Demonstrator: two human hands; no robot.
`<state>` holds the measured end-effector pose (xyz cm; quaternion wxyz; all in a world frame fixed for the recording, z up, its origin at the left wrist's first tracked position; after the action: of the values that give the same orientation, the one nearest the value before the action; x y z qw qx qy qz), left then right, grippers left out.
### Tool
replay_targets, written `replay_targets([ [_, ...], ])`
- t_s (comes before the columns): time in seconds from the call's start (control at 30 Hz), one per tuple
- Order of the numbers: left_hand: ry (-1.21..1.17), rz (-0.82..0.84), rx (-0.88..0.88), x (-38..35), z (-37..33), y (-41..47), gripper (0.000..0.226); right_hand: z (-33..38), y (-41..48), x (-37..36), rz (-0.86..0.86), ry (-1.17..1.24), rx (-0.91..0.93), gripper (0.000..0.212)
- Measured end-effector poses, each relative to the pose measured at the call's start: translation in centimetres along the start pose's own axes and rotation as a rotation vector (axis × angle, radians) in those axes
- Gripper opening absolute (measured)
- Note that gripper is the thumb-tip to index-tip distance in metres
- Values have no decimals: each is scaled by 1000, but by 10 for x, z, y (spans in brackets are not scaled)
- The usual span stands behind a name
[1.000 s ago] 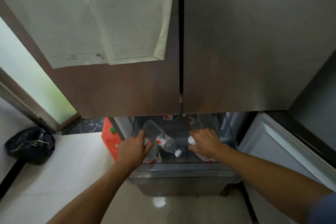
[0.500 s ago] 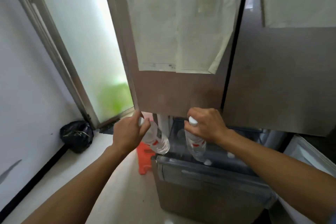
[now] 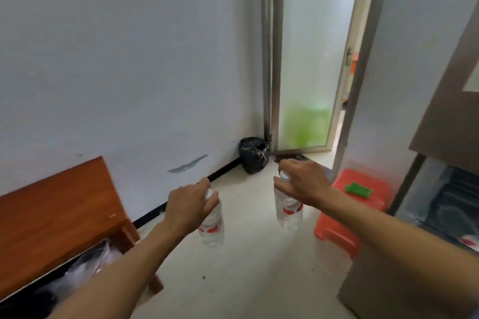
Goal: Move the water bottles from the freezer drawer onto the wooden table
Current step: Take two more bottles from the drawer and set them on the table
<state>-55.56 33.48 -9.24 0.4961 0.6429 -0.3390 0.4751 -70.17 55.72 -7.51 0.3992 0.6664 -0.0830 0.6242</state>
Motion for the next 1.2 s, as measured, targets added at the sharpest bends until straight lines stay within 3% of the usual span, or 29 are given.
replay_targets([
  [0.23, 163, 99, 327, 21, 175, -97, 32, 177, 78, -79, 164, 173, 237, 32],
  [0.53, 219, 148, 692, 31, 333, -154, 27, 365, 189, -172, 273, 265, 525, 37],
  [0.77, 166, 57, 969, 42, 442, -176, 26, 496, 269, -236, 333, 338, 728, 27],
  [1.03, 211, 89, 1131, 46, 555, -211, 28, 627, 315, -289, 403, 379, 844, 34],
  [1.2, 194, 132, 1107, 42, 658, -235, 26, 722, 341, -335, 408, 359, 844, 38],
])
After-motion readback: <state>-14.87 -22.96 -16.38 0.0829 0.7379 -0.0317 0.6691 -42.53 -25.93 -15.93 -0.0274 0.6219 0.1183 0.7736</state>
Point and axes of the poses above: each hand's wrist, its own y-axis towards the middle knuckle, its own x-axis out of the back of the hand, z = x × y, the point moved 3 cm from there along y, towards the middle knuckle, and after that the axes turned 2 degrees about z, right-handed, at the moved point
